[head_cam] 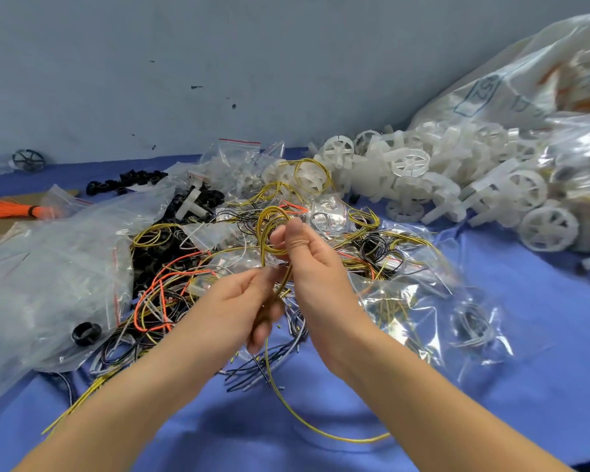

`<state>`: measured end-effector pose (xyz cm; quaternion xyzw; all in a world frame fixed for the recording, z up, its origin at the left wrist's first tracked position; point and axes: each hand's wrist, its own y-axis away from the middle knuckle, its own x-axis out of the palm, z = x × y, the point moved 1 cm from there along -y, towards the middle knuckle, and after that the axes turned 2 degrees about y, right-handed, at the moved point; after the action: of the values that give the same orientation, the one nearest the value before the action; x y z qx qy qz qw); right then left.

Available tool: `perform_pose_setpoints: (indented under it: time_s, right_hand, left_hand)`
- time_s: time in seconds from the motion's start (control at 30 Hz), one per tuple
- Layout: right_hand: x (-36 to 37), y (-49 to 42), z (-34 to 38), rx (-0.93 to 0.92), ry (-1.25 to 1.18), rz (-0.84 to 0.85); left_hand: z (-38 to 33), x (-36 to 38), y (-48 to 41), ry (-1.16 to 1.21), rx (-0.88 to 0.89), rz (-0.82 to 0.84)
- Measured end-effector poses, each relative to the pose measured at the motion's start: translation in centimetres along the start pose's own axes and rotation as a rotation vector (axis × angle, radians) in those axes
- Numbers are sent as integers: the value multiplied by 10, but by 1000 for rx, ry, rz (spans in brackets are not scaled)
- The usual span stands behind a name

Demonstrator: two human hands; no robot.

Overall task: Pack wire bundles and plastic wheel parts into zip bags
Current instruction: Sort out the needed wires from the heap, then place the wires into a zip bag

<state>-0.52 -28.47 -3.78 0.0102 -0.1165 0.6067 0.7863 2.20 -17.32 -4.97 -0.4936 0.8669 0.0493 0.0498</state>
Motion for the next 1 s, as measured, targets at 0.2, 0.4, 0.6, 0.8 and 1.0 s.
perform_pose_setpoints:
  time_s: [0.2,0.4,0.6,0.8,1.0]
  right_hand:
    - [-15,-7,0,30,67,17]
    - [-36,-11,12,49,198,80]
    - [-57,-10,37,-203,392,-14]
    - [-97,-6,53,-509,594,49]
    - [-121,0,38,-536,1036,178]
  left_hand:
    - [-3,-4,-3,-31,43,53]
    - [-1,-12,-1,-397,148,42]
    - [-4,-18,-1,-267,-30,61]
    - [-2,-10,12,-278,-247,343]
    - [4,5,11,-384,-272,346]
